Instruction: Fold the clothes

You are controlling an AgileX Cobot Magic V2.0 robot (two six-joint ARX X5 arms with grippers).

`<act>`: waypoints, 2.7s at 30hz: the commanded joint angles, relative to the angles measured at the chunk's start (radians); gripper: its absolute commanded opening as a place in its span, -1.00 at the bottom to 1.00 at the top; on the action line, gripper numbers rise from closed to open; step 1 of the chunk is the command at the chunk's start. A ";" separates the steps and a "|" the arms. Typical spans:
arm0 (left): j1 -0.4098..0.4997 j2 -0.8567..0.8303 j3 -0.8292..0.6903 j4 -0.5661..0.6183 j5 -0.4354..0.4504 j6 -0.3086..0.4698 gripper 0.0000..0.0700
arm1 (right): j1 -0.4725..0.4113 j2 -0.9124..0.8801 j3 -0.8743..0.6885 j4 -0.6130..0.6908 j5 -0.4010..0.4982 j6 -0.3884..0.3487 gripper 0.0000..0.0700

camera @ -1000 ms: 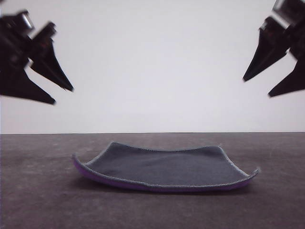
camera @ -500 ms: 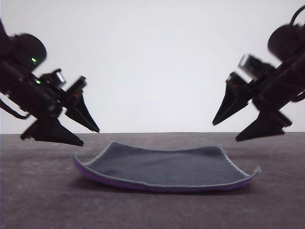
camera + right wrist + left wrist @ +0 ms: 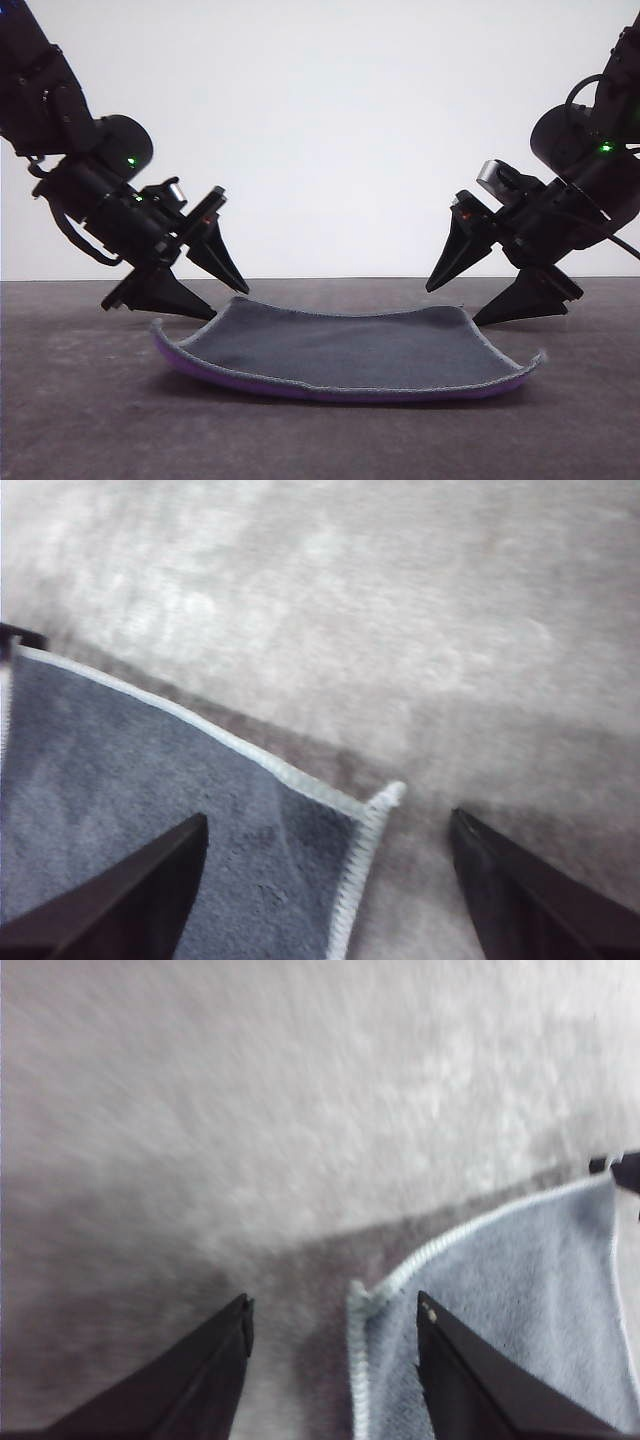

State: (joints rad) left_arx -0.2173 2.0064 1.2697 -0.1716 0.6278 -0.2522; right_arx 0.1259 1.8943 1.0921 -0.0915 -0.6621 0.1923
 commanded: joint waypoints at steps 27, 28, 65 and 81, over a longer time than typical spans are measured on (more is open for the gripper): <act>-0.059 0.028 0.022 0.014 -0.026 0.074 -1.00 | 0.028 0.034 0.016 0.017 0.004 -0.005 -0.99; -0.058 0.028 0.022 0.012 -0.017 0.080 -1.00 | 0.026 0.034 0.016 0.017 -0.015 -0.007 -0.99; -0.057 -0.119 0.030 -0.653 0.189 0.434 -1.00 | -0.015 -0.006 0.016 -0.689 -0.422 -0.450 -0.99; -0.083 -0.119 0.030 -0.747 0.191 0.453 -0.41 | -0.014 -0.006 0.016 -0.803 -0.442 -0.502 -0.28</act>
State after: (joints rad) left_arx -0.2969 1.8839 1.2781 -0.9157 0.8110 0.1841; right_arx 0.1097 1.8801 1.0924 -0.8892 -1.0974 -0.2862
